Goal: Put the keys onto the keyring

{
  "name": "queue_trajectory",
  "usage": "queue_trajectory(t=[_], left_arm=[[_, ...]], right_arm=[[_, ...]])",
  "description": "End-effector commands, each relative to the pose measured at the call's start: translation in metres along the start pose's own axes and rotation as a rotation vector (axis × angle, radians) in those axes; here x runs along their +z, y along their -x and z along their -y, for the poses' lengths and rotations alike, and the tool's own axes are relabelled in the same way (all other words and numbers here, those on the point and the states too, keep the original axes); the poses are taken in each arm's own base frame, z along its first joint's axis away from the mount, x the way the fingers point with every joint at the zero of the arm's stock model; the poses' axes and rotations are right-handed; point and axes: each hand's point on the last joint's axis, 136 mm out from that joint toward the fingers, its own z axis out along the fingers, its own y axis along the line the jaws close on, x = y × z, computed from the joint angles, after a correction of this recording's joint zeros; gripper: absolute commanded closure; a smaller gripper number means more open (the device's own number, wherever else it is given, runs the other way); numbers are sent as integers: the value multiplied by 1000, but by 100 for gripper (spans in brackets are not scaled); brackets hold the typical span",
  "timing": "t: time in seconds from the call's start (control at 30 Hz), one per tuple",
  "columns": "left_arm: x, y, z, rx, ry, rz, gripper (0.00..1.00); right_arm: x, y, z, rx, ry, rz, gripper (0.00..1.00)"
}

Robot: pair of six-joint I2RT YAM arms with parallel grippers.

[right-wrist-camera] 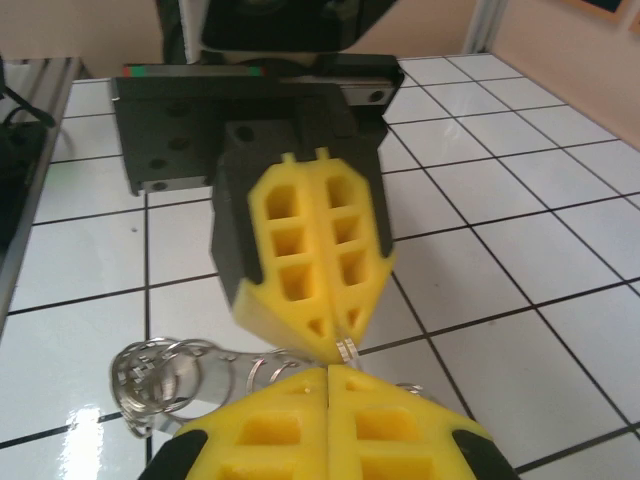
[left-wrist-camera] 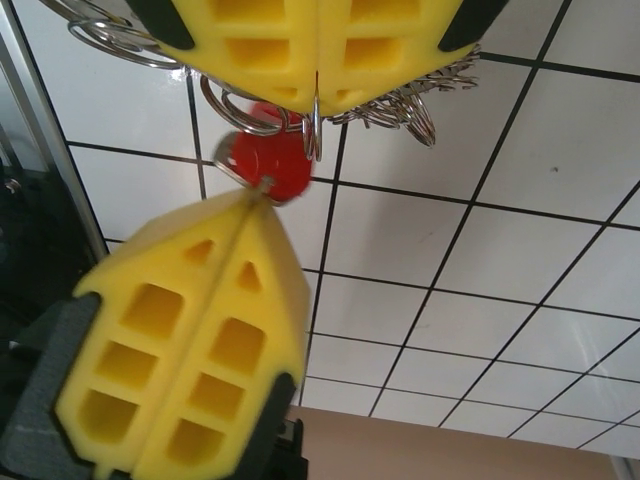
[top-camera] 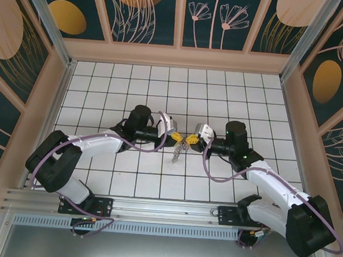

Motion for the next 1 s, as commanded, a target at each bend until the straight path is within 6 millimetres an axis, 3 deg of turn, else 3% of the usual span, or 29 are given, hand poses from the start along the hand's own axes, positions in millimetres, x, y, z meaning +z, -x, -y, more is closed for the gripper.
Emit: queue_trajectory(t=[0.0, 0.23, 0.5, 0.97], left_arm=[[2, 9, 13, 30, -58, 40, 100], [3, 6, 13, 22, -65, 31, 100], [7, 6, 10, -3, -64, 27, 100], [8, 7, 11, -6, -76, 29, 100]], right_arm=[[-5, 9, 6, -58, -54, 33, 100], [-6, -9, 1, -60, -29, -53, 100], [-6, 2, -18, -28, 80, 26, 100], [0, 1, -6, -41, 34, 35, 100]])
